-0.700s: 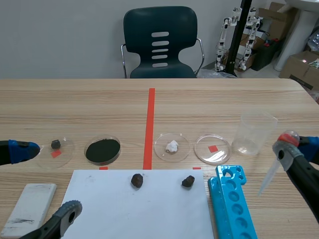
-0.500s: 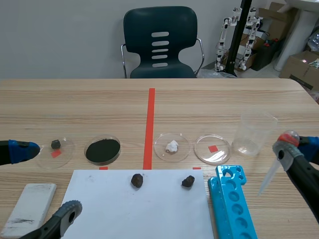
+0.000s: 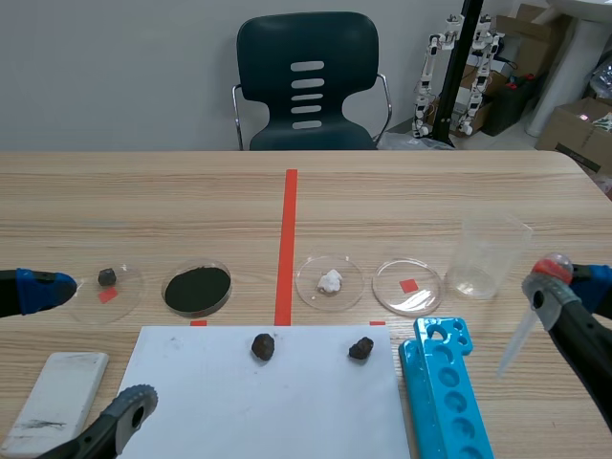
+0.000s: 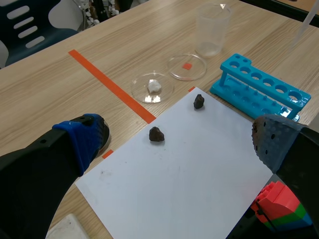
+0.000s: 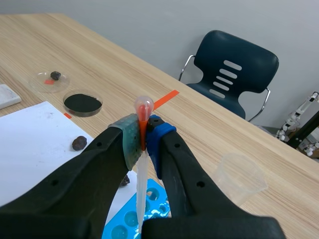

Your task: Put the dropper in the beaker

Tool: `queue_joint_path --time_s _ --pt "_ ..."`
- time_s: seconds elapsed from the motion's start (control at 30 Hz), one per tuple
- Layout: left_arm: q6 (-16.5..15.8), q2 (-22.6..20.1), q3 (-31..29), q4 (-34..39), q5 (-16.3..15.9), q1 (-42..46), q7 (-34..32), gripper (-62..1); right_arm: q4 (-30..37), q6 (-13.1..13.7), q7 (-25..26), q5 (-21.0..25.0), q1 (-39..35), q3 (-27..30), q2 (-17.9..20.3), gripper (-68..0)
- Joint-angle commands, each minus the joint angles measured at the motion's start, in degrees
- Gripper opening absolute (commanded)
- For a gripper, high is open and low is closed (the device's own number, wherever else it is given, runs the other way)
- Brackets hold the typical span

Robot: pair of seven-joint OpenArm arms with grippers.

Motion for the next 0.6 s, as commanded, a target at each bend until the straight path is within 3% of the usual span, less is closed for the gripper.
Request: queue_joint_path --time_s 0.0,0.1,0.3,0.43,0.57 --pt "0.1 0.2 0.2 0.6 -0.6 -0.2 -1.0 1.3 0.0 0.0 0.8 0.8 0.5 -0.2 0.0 -66.4" --pt "0.1 0.2 0.2 0.6 -0.6 -0.2 -1.0 1.3 0.0 0.0 0.1 0.9 1.0 -0.2 -0.1 -66.4" --pt "0.1 0.2 0.2 0.6 -0.6 -0.2 -1.0 1.3 -0.1 0.0 -6.7 3.5 6.9 -0.4 -3.5 -66.4" --pt "0.1 0.2 0.2 0.6 -0.6 -0.2 -1.0 1.3 -0.1 -0.4 -9.5 4.5 12.3 -2.6 -3.7 -66.4" --pt "0.1 0.2 0.2 0.6 -0.6 -0.2 -1.0 1.3 -1.3 -7.0 -12.6 4.6 19.3 -5.4 -3.6 -66.4"
